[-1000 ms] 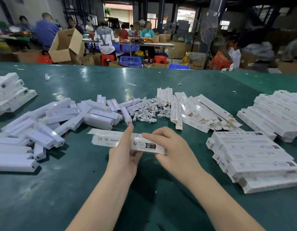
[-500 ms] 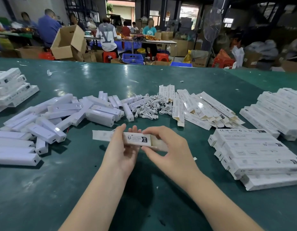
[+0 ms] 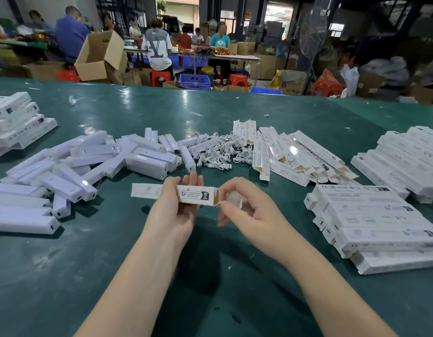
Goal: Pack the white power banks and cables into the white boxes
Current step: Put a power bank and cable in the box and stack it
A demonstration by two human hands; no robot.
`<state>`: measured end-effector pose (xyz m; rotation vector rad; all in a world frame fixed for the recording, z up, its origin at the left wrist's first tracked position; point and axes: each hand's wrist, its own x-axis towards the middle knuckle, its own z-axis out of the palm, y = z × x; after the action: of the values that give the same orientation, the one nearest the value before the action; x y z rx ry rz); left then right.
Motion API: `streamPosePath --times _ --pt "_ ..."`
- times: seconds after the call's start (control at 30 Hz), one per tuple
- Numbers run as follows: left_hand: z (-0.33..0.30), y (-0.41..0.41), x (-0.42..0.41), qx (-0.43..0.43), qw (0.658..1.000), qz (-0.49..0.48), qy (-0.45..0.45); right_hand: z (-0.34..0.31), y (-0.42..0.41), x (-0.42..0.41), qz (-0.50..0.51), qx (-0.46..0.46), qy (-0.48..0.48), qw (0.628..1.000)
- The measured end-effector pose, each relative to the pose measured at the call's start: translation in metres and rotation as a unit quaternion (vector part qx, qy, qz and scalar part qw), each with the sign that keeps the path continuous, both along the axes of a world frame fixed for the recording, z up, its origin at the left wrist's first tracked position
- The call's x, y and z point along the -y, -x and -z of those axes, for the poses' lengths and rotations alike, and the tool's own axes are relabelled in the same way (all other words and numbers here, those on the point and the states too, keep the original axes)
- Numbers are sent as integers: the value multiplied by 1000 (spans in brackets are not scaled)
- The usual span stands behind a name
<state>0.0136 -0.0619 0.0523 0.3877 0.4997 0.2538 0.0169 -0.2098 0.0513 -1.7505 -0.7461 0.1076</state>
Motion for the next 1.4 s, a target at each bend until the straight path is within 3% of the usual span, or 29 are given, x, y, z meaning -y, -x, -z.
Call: streamPosePath --times 0.43,0.8,1.0,1.1,1.2,1.3,1.4 --pt "3 -3 0 -7 998 -25 -58 9 3 -3 5 6 14 1000" --pt "0 -2 5 21 998 -54 -8 8 3 -5 -12 -52 -48 997" --pt "-1 1 6 19 999 -30 15 6 -1 -4 -54 -108 -107 987" --pt "-2 5 10 34 999 19 30 10 -5 -3 -50 -130 -69 988" --pt "-1 10 14 71 992 89 52 18 -4 -6 12 -52 25 998" --pt "-1 13 11 70 989 125 30 23 -2 -9 79 63 50 994" --pt "-1 16 12 42 982 179 -33 27 -3 -10 16 51 39 998"
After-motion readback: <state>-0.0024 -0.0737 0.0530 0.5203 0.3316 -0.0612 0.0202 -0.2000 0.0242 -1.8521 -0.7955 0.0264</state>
